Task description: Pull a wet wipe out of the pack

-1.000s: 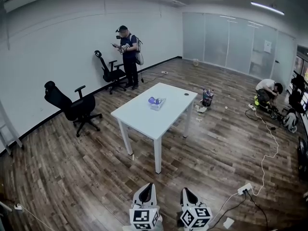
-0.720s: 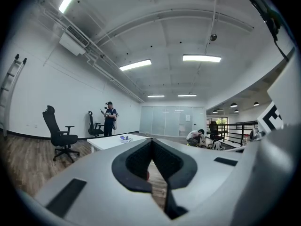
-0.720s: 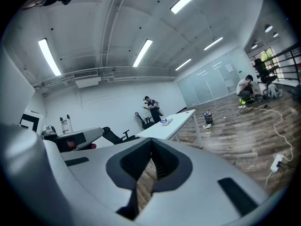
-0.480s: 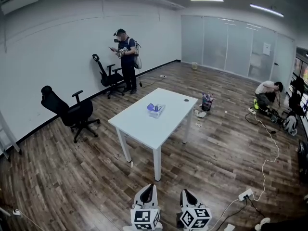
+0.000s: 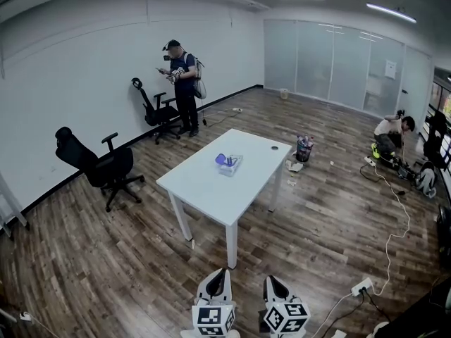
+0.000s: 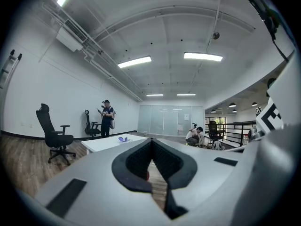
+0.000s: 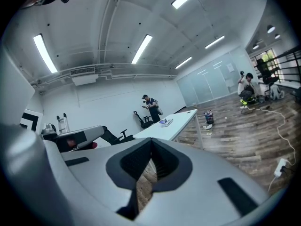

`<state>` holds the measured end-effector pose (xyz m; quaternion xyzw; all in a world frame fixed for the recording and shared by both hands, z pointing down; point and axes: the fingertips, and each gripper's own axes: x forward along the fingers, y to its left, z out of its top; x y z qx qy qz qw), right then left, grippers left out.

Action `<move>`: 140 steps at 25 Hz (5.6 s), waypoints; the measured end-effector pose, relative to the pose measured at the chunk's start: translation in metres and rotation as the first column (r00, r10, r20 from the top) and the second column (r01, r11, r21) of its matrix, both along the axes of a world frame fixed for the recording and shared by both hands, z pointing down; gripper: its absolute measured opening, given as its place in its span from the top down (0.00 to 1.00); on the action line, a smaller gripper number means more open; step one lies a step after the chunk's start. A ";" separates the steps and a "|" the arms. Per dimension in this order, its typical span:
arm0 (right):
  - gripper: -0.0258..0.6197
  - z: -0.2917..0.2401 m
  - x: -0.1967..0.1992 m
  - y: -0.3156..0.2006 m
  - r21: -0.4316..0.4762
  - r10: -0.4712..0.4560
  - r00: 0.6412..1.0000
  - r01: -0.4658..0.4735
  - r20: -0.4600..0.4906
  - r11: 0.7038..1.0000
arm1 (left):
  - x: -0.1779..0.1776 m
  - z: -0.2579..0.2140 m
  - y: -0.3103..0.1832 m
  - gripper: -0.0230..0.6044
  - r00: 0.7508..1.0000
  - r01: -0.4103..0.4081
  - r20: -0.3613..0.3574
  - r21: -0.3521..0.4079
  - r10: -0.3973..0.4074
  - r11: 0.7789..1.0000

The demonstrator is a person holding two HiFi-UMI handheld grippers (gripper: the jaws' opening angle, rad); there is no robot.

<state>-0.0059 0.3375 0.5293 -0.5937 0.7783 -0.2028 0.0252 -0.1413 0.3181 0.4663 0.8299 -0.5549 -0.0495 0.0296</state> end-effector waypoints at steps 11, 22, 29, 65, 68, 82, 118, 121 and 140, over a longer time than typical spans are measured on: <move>0.95 -0.001 0.003 -0.043 0.006 0.033 0.999 -0.033 0.014 0.999 | 0.008 -0.001 -0.043 0.97 0.999 -0.038 0.008 -0.001 0.038 0.999; 0.95 0.002 0.002 -0.092 0.008 0.061 0.998 -0.061 0.016 0.998 | 0.009 0.003 -0.090 0.97 0.997 -0.071 0.014 0.005 0.071 0.997; 0.95 0.012 0.006 -0.104 -0.025 0.091 0.996 -0.091 0.001 0.996 | 0.008 0.007 -0.112 0.97 0.996 -0.089 0.001 -0.008 0.089 0.996; 0.95 -0.002 0.064 -0.225 0.010 0.082 0.997 -0.082 -0.009 0.997 | 0.063 0.014 -0.217 0.97 0.997 -0.078 0.004 -0.042 0.078 0.996; 0.95 -0.007 0.073 -0.240 0.016 0.072 0.997 -0.071 -0.010 0.997 | 0.071 0.010 -0.231 0.97 0.998 -0.067 0.012 -0.036 0.067 0.997; 0.95 -0.008 0.114 -0.299 0.004 0.044 0.999 -0.044 -0.001 0.999 | 0.110 0.006 -0.289 0.97 0.999 -0.039 0.013 -0.047 0.040 0.998; 0.95 0.003 0.185 -0.396 -0.012 0.013 1.000 -0.013 -0.011 1.000 | 0.174 0.021 -0.386 0.97 1.000 0.009 0.004 -0.068 -0.008 0.998; 0.95 0.008 0.194 -0.394 -0.024 0.032 0.999 -0.032 -0.016 0.999 | 0.179 0.023 -0.388 0.97 1.000 0.002 -0.003 -0.072 -0.003 0.997; 0.95 0.013 0.201 -0.432 -0.005 0.033 0.999 -0.033 -0.015 0.999 | 0.193 0.027 -0.423 0.97 1.000 -0.011 -0.022 -0.062 0.009 0.998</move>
